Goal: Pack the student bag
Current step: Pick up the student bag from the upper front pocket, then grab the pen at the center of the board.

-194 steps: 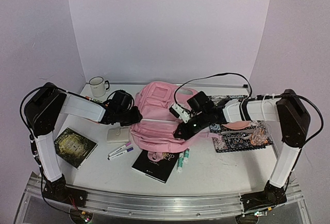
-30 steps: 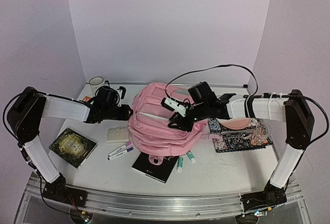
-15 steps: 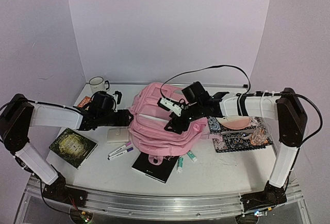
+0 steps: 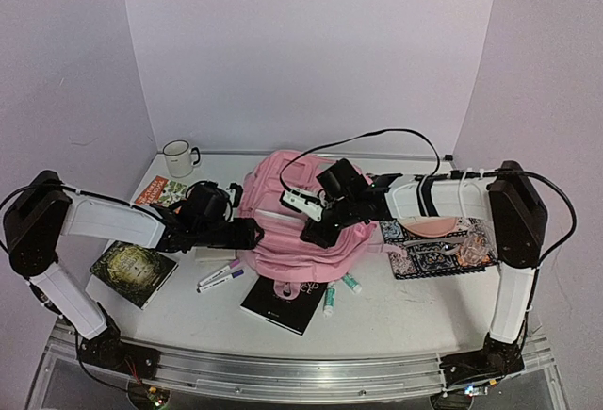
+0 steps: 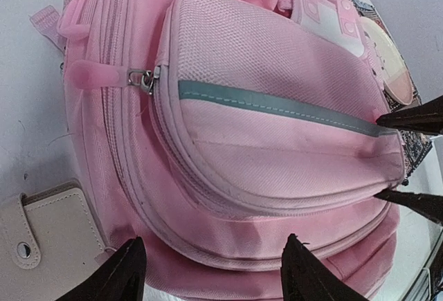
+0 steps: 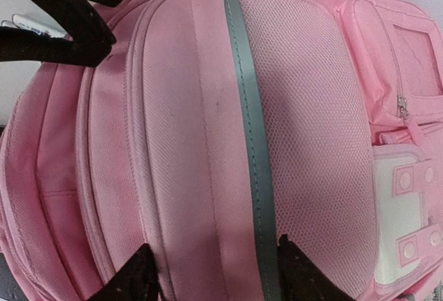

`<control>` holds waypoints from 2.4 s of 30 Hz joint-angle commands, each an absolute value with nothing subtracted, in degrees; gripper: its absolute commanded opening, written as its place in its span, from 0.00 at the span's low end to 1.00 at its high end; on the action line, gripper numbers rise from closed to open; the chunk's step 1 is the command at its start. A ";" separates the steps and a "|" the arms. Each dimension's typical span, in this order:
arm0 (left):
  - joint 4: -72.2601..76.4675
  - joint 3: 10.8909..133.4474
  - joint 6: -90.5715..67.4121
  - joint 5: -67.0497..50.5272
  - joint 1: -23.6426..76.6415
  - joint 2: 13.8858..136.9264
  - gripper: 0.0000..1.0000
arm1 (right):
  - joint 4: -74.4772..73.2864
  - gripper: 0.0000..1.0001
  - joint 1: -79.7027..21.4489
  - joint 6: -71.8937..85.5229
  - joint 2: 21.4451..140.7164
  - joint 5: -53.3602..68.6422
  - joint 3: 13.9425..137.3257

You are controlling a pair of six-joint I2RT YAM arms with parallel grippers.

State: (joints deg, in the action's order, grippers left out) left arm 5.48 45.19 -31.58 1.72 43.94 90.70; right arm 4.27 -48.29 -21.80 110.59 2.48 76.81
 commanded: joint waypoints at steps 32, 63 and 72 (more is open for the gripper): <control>2.61 45.13 -30.54 1.39 44.90 95.05 0.62 | 13.70 0.15 -50.15 -30.32 113.31 -20.55 78.05; -15.00 44.98 -31.72 7.95 44.82 80.47 0.67 | 31.34 0.00 -50.47 -24.85 106.43 -24.59 75.08; -29.81 47.29 -32.48 8.46 44.81 80.98 0.63 | 30.49 0.00 -50.50 -23.47 105.44 -22.75 73.85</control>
State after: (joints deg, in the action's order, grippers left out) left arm -20.96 44.86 -32.88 6.36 44.73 80.87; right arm 25.60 -50.84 -25.33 106.61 -22.56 72.18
